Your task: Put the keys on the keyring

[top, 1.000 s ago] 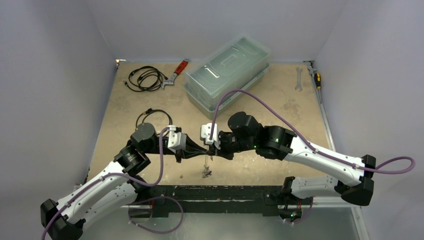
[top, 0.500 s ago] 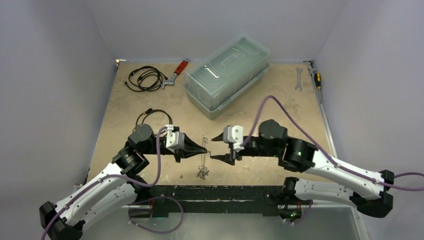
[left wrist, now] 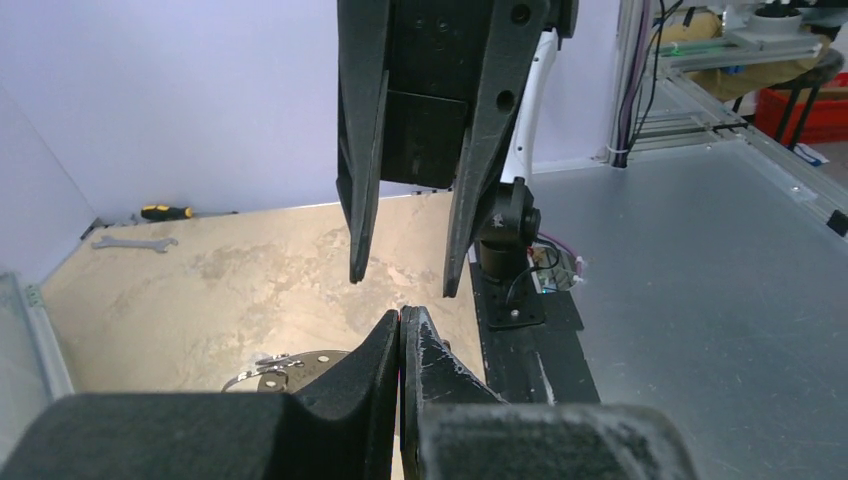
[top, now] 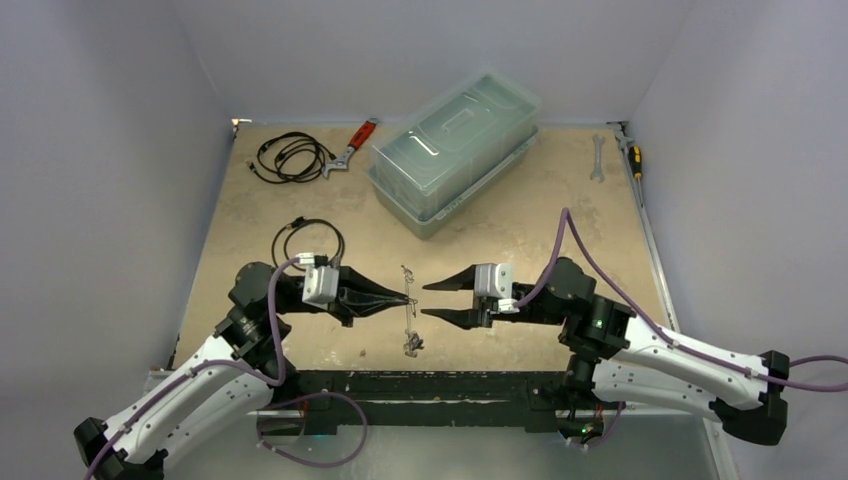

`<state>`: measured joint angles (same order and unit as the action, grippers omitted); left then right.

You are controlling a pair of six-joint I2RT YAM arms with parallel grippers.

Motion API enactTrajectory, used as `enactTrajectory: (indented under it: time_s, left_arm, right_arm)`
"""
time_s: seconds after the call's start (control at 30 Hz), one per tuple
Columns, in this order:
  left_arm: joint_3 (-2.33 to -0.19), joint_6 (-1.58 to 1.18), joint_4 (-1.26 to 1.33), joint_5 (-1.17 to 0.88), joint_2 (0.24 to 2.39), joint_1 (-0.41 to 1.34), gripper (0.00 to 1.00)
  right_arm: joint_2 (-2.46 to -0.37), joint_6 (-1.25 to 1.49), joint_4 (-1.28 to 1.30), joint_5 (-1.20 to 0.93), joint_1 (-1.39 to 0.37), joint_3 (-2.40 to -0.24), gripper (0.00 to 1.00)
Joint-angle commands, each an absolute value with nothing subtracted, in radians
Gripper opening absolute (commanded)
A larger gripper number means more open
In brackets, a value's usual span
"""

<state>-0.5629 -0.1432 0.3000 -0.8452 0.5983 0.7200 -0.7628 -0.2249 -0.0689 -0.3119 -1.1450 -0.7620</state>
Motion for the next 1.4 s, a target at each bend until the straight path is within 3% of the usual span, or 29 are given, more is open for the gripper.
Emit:
enactTrajectory:
  time_s: [0.0,0.17,0.43,0.53,0.63,0.73,1.0,1.27,1.37]
  left_arm:
    - [-0.548,-0.202,0.426,-0.875,0.593,0.713,0.00]
    - [-0.548,-0.206,0.431,-0.880,0.600,0.708,0.00]
    - [-0.545,-0.219,0.446,-0.890,0.606,0.701,0.00]
    - [-0.545,-0.223,0.448,-0.892,0.609,0.701,0.00]
    - [-0.544,-0.225,0.451,-0.896,0.609,0.700,0.00]
    - [-0.544,-0.225,0.450,-0.896,0.609,0.700,0.00]
    - [-0.544,-0.227,0.449,-0.894,0.609,0.699,0.00]
    - [-0.544,-0.227,0.448,-0.890,0.609,0.699,0.00]
    - [-0.543,-0.227,0.448,-0.888,0.609,0.699,0.00]
  right_arm:
    - [-0.778,-0.205,-0.152,-0.358,-1.141,-0.766,0.41]
    - [-0.792,-0.207,-0.157,-0.373,-1.140,-0.770,0.32]
    - [-0.812,-0.216,-0.147,-0.384,-1.137,-0.773,0.25]
    - [-0.819,-0.218,-0.151,-0.379,-1.134,-0.774,0.27]
    - [-0.818,-0.220,-0.156,-0.365,-1.130,-0.774,0.36]
    - [-0.816,-0.221,-0.159,-0.366,-1.123,-0.772,0.37]
    - [-0.838,-0.221,-0.152,-0.395,-1.115,-0.776,0.21]
    - [-0.851,-0.228,-0.110,-0.427,-1.114,-0.789,0.20]
    - [-0.850,-0.229,-0.109,-0.429,-1.114,-0.787,0.11]
